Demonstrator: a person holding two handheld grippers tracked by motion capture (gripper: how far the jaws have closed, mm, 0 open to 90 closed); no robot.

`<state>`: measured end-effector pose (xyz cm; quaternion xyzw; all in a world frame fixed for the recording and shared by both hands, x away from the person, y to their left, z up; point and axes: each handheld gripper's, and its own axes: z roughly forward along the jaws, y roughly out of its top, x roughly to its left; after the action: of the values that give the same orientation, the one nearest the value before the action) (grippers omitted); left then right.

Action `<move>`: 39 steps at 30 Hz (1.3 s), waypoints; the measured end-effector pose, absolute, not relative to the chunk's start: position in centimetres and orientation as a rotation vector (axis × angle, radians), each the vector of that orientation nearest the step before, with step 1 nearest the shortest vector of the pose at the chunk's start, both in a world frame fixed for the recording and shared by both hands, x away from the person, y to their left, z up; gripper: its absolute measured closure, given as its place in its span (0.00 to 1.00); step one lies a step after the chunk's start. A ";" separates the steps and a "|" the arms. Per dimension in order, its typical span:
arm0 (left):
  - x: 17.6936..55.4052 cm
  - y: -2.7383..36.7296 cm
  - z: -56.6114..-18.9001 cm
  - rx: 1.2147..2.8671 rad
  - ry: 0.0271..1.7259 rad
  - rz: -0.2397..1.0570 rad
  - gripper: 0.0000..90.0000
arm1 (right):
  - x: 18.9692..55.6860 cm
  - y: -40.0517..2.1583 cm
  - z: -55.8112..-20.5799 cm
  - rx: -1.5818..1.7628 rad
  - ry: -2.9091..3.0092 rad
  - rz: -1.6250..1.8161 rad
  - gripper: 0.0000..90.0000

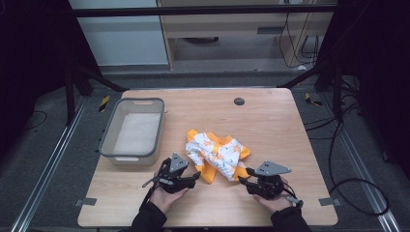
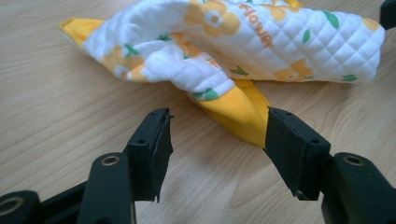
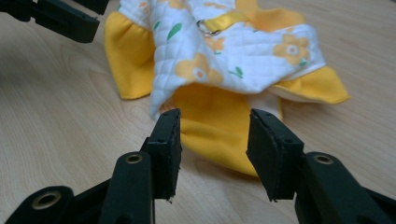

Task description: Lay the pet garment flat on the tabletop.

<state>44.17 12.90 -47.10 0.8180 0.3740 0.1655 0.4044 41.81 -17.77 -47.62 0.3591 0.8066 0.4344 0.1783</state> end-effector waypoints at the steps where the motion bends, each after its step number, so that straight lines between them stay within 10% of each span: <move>1: 44.1 12.8 -47.2 2.069 0.939 0.414 0.44 | 41.8 -17.5 -47.8 1.011 2.293 1.223 0.60; 9: 44.3 11.1 -48.5 2.106 0.943 0.380 0.45 | 42.0 -15.7 -49.1 0.950 2.380 1.167 0.58; 19: 44.9 10.8 -48.7 2.134 0.954 0.312 0.90 | 42.7 -14.5 -49.3 0.945 2.371 1.095 0.89; 39: 43.5 17.7 -44.3 2.083 0.858 0.220 0.93 | 41.5 -19.9 -43.6 1.144 2.260 1.554 0.93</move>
<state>43.48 17.73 -44.30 0.8329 0.3430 0.0880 0.4252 41.47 -19.94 -43.59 0.3835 0.7578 0.5210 0.0851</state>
